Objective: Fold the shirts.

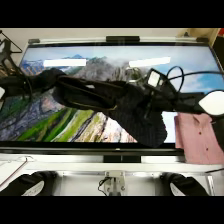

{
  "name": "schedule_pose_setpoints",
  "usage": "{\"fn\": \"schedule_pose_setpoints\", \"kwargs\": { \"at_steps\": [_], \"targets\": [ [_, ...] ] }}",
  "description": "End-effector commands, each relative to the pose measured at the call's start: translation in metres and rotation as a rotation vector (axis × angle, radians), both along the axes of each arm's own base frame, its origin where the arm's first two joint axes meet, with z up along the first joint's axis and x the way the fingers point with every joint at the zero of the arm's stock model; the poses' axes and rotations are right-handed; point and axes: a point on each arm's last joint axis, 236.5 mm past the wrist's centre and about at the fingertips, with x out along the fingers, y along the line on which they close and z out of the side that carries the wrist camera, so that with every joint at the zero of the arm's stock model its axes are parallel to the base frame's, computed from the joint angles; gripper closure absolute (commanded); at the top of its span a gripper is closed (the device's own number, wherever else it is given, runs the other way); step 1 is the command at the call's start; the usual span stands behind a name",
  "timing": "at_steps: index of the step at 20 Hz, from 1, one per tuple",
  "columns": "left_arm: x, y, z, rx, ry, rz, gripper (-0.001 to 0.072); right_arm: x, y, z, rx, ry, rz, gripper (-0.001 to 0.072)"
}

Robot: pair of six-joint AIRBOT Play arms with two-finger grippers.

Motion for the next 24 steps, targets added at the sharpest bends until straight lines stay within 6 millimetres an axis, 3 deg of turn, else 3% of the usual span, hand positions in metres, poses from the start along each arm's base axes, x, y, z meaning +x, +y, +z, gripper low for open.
{"fn": "schedule_pose_setpoints", "kwargs": {
  "at_steps": [1,5,11,16,20,22,24],
  "targets": [
    [0.011,-0.003,0.031,0.006,-0.092,-0.024,0.0667,0.008,-0.013,-0.014,-0.072,0.003,-0.029,0.0629],
    [-0.006,-0.006,0.071,0.049,-0.138,-0.087,0.0667,0.024,-0.015,-0.024,-0.077,0.008,-0.065,0.0629],
    [-0.027,-0.01,0.064,0.124,-0.075,-0.178,0.0667,0.037,-0.016,-0.022,-0.068,-0.022,-0.098,0.0629],
    [-0.041,-0.063,0.069,0.066,-0.102,-0.324,0.0667,0.039,-0.011,-0.037,-0.08,0.023,-0.096,0.0629],
    [-0.027,-0.084,0.103,0.017,-0.257,-0.333,0.0667,0.019,0.024,-0.04,-0.109,0.0,0.012,0.0629],
    [-0.032,-0.1,0.115,-0.018,-0.282,-0.394,0.0667,0.023,0.037,-0.032,-0.067,-0.02,-0.015,0.0629],
    [-0.051,-0.128,0.131,-0.04,-0.336,-0.516,0.0667,0.033,0.041,-0.029,-0.025,-0.023,-0.067,0.063]
  ]
}}
